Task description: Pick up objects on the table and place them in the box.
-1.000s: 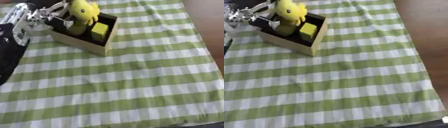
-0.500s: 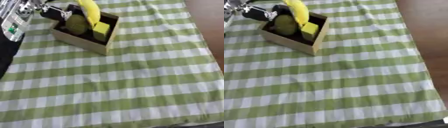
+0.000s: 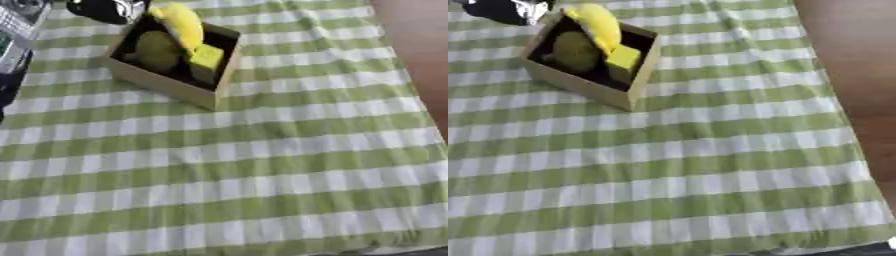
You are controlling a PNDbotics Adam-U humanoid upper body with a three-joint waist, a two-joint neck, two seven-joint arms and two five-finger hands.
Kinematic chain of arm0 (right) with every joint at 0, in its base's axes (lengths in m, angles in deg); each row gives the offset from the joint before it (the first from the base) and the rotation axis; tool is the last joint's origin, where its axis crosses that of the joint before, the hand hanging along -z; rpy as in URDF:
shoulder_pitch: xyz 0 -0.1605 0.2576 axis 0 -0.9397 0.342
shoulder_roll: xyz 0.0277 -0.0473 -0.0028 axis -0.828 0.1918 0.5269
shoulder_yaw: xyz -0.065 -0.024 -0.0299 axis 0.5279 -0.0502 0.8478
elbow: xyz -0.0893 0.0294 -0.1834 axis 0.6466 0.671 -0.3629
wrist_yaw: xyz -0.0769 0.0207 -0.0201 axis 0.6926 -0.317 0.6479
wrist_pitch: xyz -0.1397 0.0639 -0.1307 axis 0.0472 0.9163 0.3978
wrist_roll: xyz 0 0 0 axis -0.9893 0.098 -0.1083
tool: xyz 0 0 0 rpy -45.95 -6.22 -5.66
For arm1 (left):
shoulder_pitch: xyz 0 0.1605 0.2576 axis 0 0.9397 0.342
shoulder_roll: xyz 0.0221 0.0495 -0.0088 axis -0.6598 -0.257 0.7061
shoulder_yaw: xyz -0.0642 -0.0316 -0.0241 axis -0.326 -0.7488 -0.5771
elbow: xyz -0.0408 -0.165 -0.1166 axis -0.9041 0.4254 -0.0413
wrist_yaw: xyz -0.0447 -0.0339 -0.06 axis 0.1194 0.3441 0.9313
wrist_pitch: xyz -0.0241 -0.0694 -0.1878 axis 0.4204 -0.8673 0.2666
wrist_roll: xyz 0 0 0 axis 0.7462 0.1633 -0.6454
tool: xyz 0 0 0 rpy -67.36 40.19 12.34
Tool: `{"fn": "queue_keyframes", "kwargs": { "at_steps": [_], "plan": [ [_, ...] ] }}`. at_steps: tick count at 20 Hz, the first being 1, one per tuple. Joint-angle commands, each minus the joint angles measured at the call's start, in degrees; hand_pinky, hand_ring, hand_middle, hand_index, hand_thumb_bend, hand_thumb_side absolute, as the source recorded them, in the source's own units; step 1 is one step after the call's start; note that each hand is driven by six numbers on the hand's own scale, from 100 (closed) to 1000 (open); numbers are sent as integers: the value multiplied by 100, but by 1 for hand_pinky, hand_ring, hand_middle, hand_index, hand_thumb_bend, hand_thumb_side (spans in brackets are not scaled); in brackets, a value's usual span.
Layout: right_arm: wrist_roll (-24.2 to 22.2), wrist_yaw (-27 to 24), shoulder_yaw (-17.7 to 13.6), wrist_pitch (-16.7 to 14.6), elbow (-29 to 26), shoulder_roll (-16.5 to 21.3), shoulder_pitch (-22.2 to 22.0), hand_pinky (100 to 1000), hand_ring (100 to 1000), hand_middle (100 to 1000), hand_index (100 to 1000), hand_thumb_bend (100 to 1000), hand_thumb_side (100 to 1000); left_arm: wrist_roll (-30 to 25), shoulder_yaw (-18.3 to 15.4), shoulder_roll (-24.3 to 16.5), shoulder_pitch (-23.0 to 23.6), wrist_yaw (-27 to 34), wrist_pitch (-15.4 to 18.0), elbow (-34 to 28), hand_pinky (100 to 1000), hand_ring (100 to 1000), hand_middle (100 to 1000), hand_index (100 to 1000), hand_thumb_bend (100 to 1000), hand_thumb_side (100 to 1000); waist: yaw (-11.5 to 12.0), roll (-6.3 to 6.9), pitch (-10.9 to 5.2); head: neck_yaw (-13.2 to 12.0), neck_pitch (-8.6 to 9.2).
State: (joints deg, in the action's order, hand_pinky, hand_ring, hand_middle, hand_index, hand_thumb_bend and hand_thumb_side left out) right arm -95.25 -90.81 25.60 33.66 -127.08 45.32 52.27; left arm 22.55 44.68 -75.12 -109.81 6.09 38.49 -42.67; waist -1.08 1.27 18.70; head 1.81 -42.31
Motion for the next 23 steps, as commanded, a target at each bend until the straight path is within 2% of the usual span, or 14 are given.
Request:
{"fn": "queue_keyframes", "kwargs": {
  "at_steps": [1,5,11,13,16,20,23],
  "plan": [
    [0,-28,-46,-51,-101,165,28,1000,1000,398,872,100,470,38,-83,-64,-102,159,-39,-106,873,924,878,970,100,289,-13,-89,-191,-3,-23],
    [36,-17,-66,-69,-145,163,1,1000,1000,399,872,100,470,282,-331,-153,-16,1028,-280,-744,852,903,861,962,100,405,-5,-75,-174,25,-61],
    [137,-54,-72,-103,-262,160,-16,1000,1000,404,868,100,470,879,-648,-598,364,2537,-734,-2258,826,870,839,950,100,641,52,-82,-200,94,-66],
    [207,-70,-75,-137,-320,150,-15,1000,1000,406,865,100,470,1133,-748,-778,624,3002,-846,-2845,814,862,836,951,100,672,72,-93,-208,119,-61],
    [384,-123,-73,-205,-447,98,27,1000,1000,412,861,100,470,1584,-926,-991,1127,3615,-963,-3623,799,851,828,946,100,672,108,-111,-221,150,-57],
    [663,-214,-32,-238,-678,-65,166,1000,1000,425,856,100,470,2062,-1118,-1026,1655,4313,-599,-3831,788,840,814,927,100,672,153,-137,-233,183,-61],
    [829,-322,21,-182,-851,-282,370,1000,1000,441,856,100,470,2254,-1300,-834,1959,4760,-244,-3842,783,834,807,923,100,620,175,-164,-230,195,-57]
  ]
}}
